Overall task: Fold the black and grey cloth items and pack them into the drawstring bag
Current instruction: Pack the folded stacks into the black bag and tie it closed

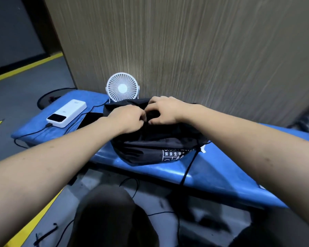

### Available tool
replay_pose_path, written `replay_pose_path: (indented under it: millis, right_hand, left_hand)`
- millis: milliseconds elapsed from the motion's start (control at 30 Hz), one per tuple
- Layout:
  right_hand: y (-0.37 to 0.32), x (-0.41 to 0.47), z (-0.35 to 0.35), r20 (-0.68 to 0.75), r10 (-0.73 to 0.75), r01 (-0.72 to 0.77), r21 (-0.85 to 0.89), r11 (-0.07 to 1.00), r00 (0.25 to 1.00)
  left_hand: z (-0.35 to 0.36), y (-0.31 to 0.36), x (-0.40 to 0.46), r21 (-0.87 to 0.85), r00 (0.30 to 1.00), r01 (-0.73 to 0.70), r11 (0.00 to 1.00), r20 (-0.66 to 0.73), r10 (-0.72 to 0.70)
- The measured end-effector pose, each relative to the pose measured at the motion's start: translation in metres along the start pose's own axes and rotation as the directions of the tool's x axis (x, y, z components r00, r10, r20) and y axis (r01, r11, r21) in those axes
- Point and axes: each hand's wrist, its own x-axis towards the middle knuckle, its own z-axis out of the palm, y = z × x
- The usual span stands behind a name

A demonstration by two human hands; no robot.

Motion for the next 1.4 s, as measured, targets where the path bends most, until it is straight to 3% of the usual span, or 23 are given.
replay_pose_path:
  millis: [367,800,1000,1100,1167,1233,1400]
  right_hand:
    - [0.09,-0.165,-0.021,0.023,0.295,-0.295,0.027,0.955,0.955]
    - [0.179,-0.36,0.037,0.189,0.619,-0.645,0.151,0.749,0.763]
    - [0.192,-0.377,0.066,0.257,0.623,-0.673,0.332,0.661,0.738]
    - [0.198,-0.366,0.074,0.26,0.597,-0.646,0.412,0.642,0.759]
    - [0.2,-0.355,0.076,0.324,0.558,-0.645,0.434,0.629,0.764]
    - [0.202,-0.343,0.073,0.424,0.517,-0.665,0.387,0.638,0.743]
    - [0.196,-0.318,0.066,0.608,0.425,-0.662,0.232,0.713,0.671]
  left_hand:
    - [-0.026,0.134,0.015,-0.002,0.986,-0.155,0.988,-0.064,0.154]
    - [0.004,0.343,0.037,-0.012,0.891,-0.452,0.892,0.027,0.452]
    - [0.023,0.379,0.047,-0.053,0.913,-0.392,0.918,0.104,0.396]
    - [0.037,0.371,0.057,-0.107,0.933,-0.256,0.961,0.234,0.275]
    - [0.05,0.363,0.065,-0.153,0.905,-0.18,0.972,0.363,0.224]
    - [0.059,0.358,0.069,-0.231,0.868,-0.139,0.963,0.44,0.231]
    - [0.064,0.357,0.075,-0.378,0.83,-0.087,0.922,0.485,0.276]
